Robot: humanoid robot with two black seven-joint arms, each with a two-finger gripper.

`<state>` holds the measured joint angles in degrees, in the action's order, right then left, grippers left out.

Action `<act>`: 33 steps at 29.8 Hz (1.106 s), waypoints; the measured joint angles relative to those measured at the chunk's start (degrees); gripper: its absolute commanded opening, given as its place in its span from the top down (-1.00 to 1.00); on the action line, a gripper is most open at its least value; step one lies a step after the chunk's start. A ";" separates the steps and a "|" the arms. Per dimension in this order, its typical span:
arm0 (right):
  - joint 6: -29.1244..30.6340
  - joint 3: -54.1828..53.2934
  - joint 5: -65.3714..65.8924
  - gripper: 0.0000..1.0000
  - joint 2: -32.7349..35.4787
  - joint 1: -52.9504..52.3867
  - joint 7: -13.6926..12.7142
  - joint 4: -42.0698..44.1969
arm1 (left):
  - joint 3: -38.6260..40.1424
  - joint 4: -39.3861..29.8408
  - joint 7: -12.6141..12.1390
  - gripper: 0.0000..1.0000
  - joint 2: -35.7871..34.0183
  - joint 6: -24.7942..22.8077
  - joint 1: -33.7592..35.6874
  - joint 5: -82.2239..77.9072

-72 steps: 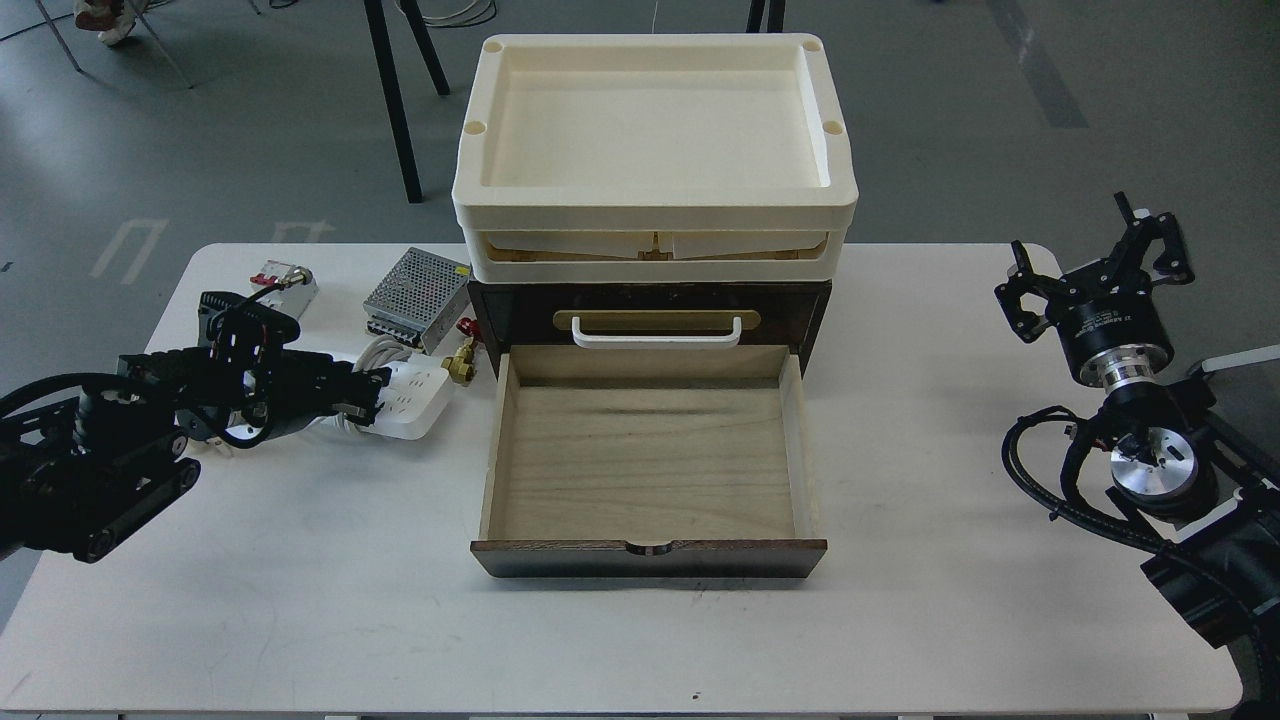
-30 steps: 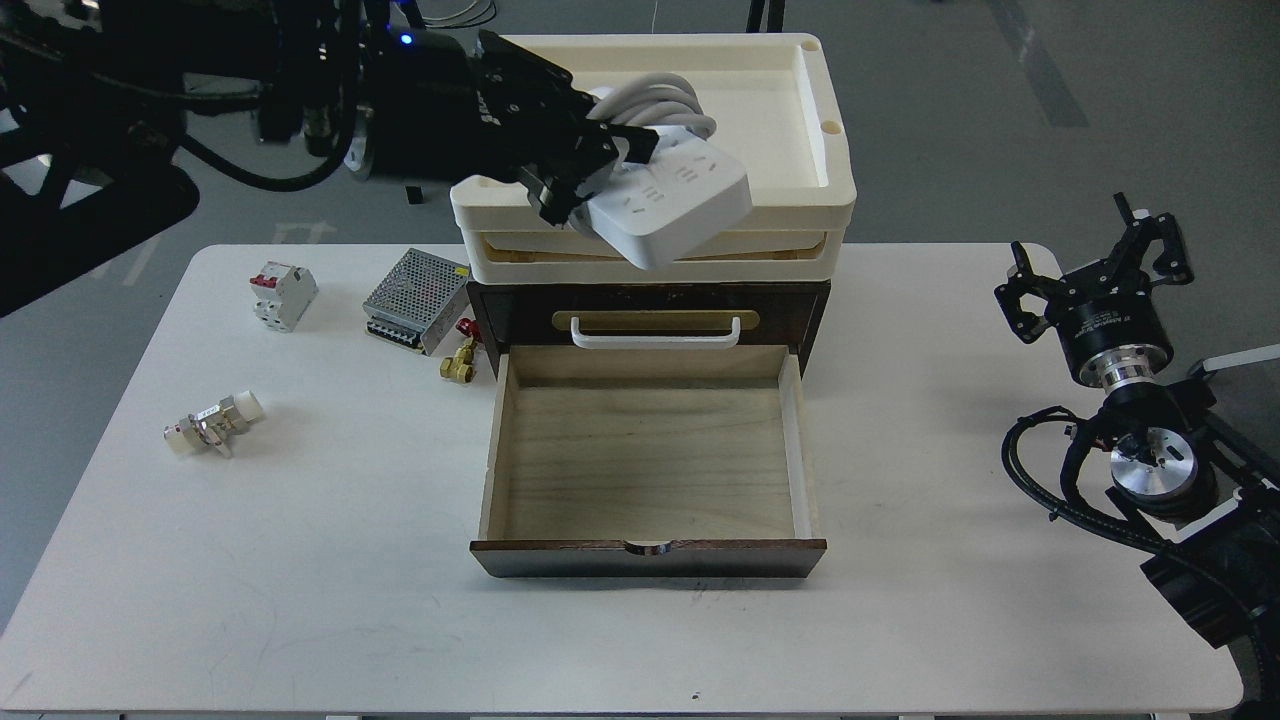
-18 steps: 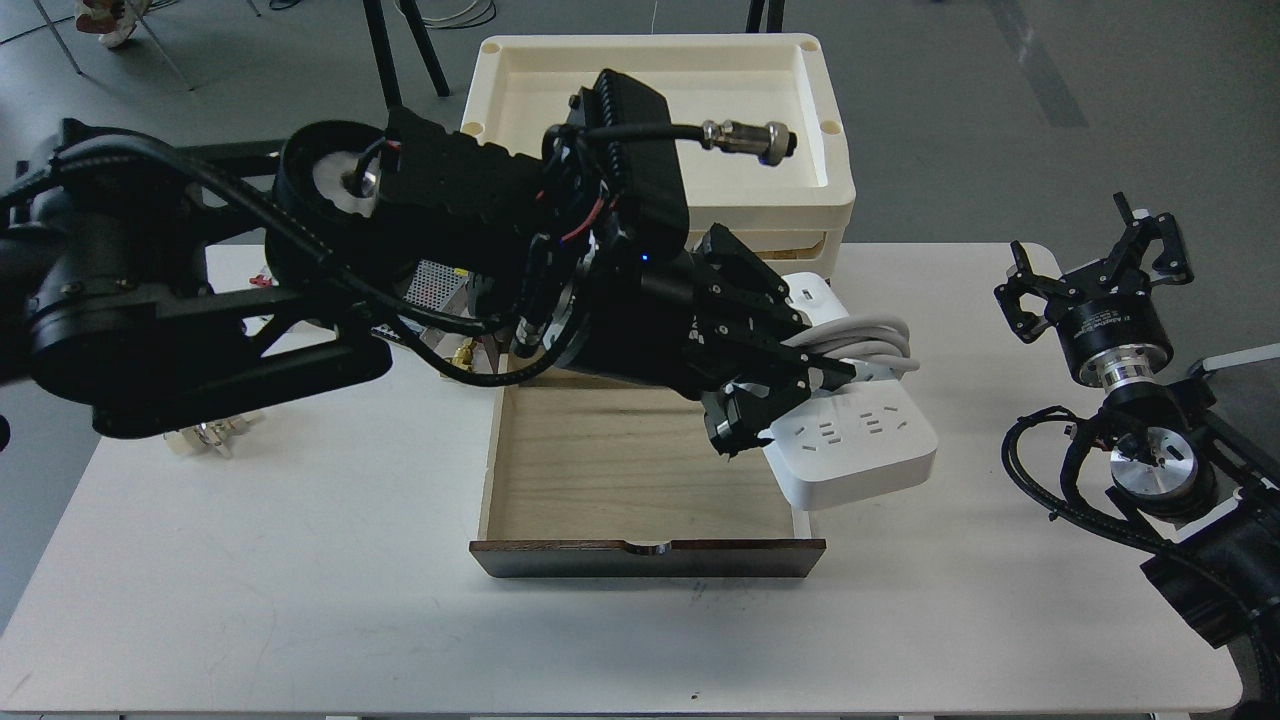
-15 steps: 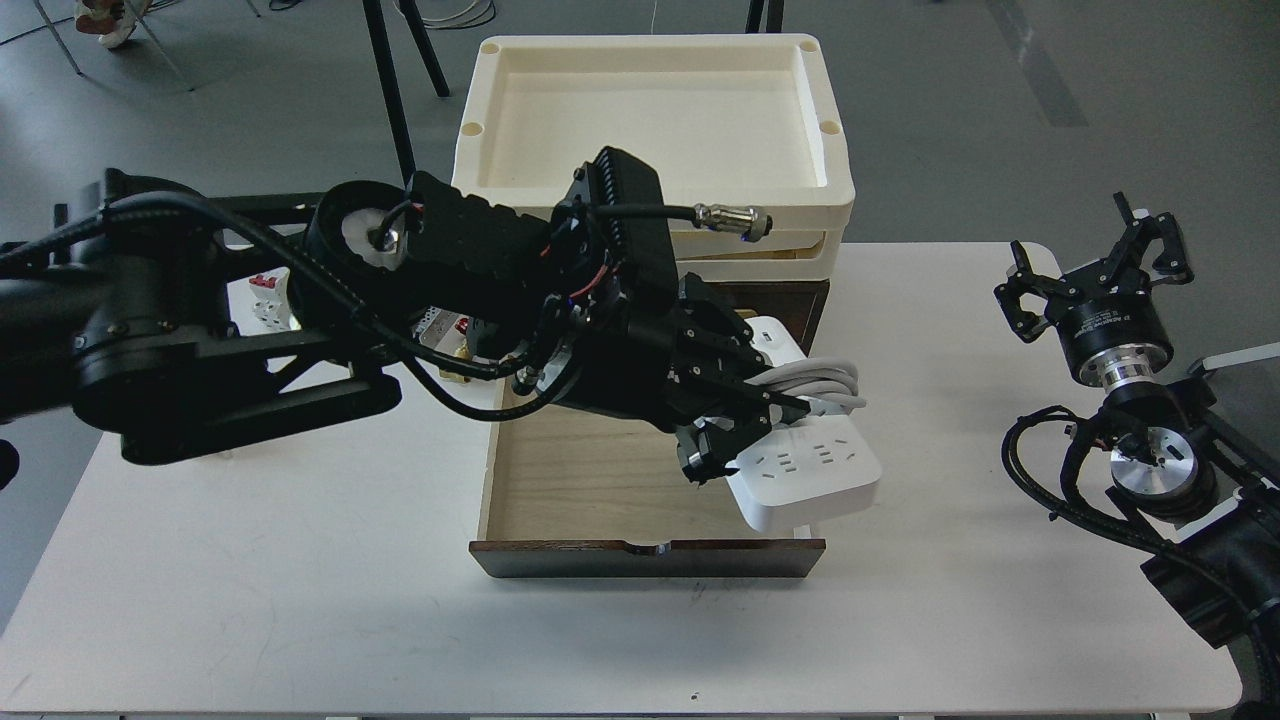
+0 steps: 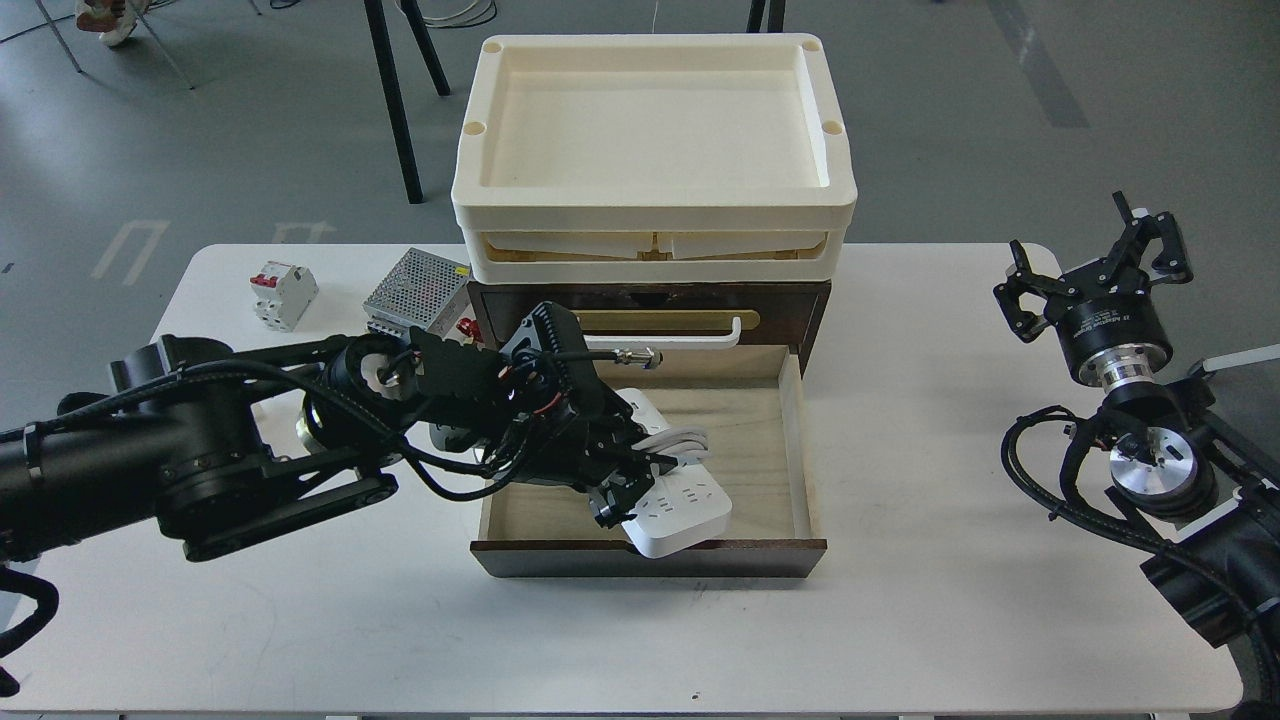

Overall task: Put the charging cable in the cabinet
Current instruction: 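Lower the power strip with the left gripper into the open drawer, then open the left gripper and release the power strip in the drawer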

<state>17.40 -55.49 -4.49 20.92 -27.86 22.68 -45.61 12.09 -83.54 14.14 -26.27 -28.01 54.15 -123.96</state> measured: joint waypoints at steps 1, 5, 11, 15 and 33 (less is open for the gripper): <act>0.00 0.01 0.00 -1.00 0.00 0.00 0.00 0.00 | 0.44 0.70 0.06 1.00 0.23 0.00 -0.17 0.12; 0.00 0.03 0.00 -1.00 0.00 0.01 0.00 -0.06 | 0.98 1.82 0.00 0.89 0.58 0.02 -0.89 0.39; 0.00 0.03 0.00 -1.00 0.00 0.07 0.00 -0.05 | 1.30 5.67 -0.43 0.83 2.60 0.02 -2.15 0.47; 0.00 0.03 0.00 -1.00 0.00 0.09 0.00 -0.02 | 1.51 8.12 -0.41 0.75 3.67 0.02 -2.20 0.51; 0.00 0.03 0.00 -1.00 0.00 0.05 0.00 -0.01 | 6.21 7.35 0.52 -0.97 4.69 9.47 -3.85 7.50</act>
<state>17.40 -55.46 -4.48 20.92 -27.81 22.68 -45.61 18.30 -76.19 14.66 -21.58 -18.54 50.31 -116.47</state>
